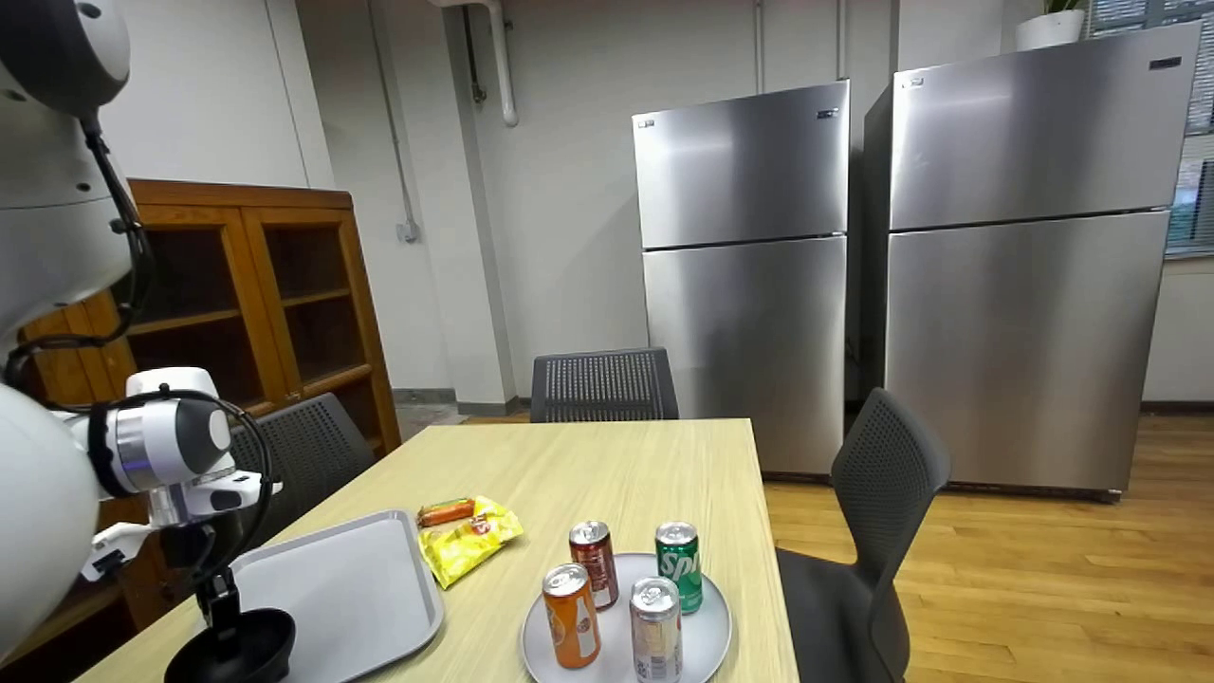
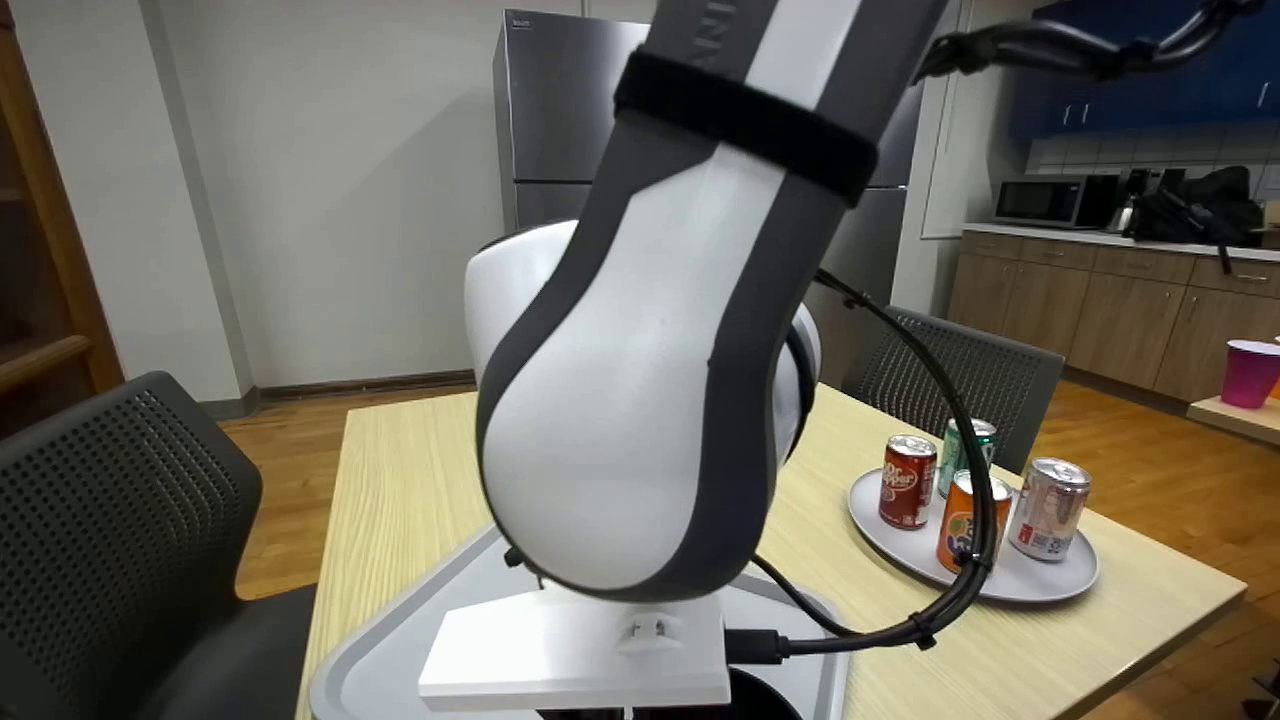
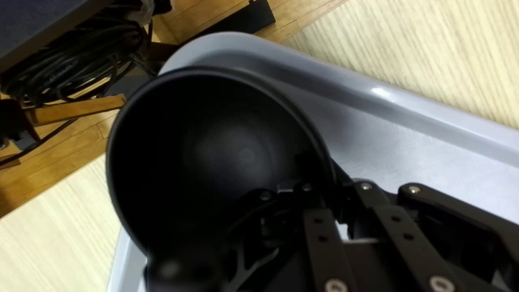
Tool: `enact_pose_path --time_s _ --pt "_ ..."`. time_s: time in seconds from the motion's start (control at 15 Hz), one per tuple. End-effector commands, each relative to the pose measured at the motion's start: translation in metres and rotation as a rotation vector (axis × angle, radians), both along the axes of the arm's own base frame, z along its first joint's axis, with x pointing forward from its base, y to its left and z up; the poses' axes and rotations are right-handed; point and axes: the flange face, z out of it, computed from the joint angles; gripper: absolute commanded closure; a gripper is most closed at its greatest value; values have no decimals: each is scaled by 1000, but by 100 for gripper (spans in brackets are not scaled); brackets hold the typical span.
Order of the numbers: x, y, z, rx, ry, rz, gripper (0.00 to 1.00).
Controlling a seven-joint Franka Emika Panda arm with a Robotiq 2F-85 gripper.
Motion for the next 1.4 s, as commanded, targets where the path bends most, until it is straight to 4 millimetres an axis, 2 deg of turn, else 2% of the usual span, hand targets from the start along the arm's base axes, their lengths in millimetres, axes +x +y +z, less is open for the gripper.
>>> enact_pose_path --time_s 0.0,0.27,0.53,1.33 --pt "7 -2 11 -42 14 -24 98" --pt "19 -14 19 -102 47 -50 98" --pt "40 -29 30 -112 61 -89 98" --pt "136 -86 50 -113 16 -192 98"
